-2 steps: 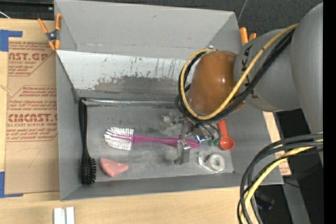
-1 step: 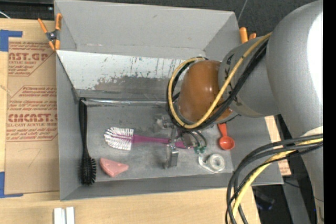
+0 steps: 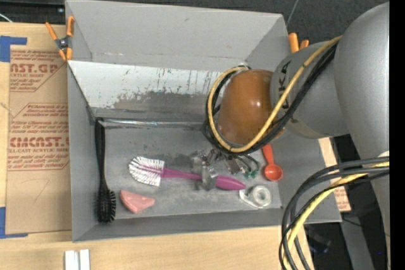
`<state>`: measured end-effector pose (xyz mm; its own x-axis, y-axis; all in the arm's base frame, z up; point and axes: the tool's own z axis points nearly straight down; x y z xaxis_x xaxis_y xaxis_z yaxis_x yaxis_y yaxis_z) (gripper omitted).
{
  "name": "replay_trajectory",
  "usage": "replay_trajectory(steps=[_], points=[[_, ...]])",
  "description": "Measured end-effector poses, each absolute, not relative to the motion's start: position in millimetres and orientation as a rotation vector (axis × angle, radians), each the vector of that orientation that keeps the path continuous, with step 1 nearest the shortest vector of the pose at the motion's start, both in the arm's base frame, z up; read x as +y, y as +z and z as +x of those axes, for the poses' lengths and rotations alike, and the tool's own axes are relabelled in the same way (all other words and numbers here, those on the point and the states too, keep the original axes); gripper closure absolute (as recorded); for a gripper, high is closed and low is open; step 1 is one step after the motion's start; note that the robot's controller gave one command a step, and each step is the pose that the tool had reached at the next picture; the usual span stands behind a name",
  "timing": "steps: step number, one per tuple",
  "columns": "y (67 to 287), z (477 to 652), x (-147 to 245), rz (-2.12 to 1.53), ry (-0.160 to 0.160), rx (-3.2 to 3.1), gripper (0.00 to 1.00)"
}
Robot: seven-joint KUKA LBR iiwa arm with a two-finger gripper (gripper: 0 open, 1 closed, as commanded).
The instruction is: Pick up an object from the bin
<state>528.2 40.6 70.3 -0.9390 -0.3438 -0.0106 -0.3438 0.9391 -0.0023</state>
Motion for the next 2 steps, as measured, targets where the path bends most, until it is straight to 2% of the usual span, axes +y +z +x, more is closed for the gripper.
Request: replay_trajectory(steps=[1, 2], points=[[70.3, 528.2, 40.7, -0.547, -0.001, 3.083, 1.00], [80.7, 526.4, 40.9, -0.549, 0.000, 3.088, 1.00]])
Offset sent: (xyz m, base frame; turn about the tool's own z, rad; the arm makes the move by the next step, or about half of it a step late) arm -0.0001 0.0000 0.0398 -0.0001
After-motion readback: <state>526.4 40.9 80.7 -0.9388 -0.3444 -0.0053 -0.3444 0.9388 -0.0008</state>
